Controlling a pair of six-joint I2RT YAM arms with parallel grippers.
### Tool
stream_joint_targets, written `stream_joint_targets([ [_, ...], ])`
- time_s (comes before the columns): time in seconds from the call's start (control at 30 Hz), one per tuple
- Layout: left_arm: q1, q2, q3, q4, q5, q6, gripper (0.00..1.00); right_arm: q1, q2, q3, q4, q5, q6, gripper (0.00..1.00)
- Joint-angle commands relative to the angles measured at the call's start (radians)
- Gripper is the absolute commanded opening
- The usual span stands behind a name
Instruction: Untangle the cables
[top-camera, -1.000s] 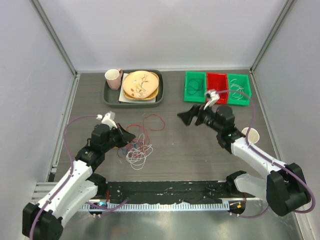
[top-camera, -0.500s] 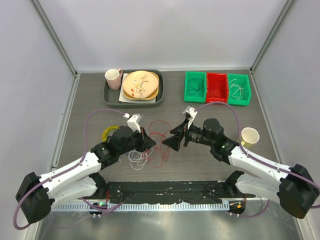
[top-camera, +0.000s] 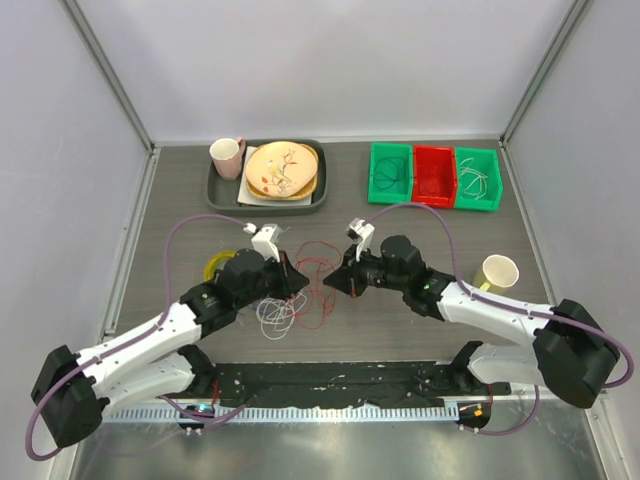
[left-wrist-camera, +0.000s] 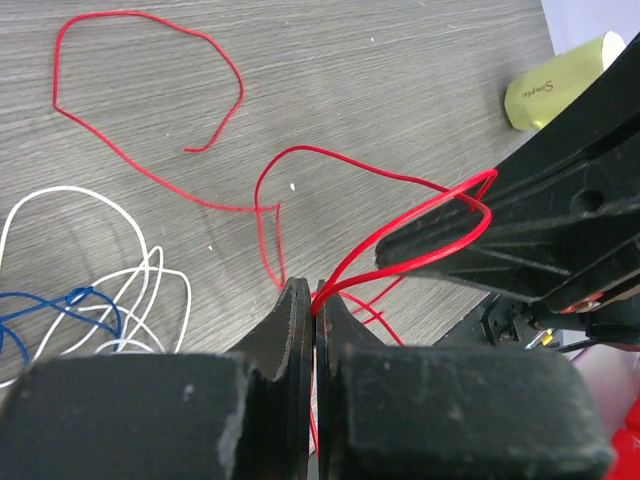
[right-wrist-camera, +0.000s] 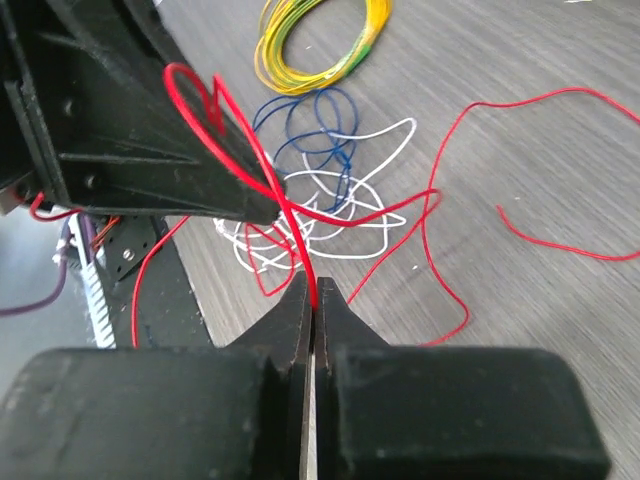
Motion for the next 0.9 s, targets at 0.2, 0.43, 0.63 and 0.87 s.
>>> stream_joint_targets([
  [0.2, -0.004, -0.094, 0.055, -0.261, -0.293, -0.001, 0.10, 0.006, -0.282, 0.066, -0.217, 0.663, 0.056, 0.01],
  [0.43, -0.005, -0.155, 0.026, -0.259, -0.256, 0.049, 1.00, 0.006, -0.407, 0.126, -0.285, 0.815, 0.010, 0.01],
  [0.63, -0.004, -0.175, -0.023, -0.130, -0.104, 0.112, 1.00, 0.006, -0.390, 0.260, -0.326, 0.769, -0.033, 0.01],
  [0.87, -0.005, -0.007, 0.055, -0.061, -0.078, 0.141, 1.00, 0.006, -0.338, 0.529, -0.318, 0.579, -0.091, 0.01],
])
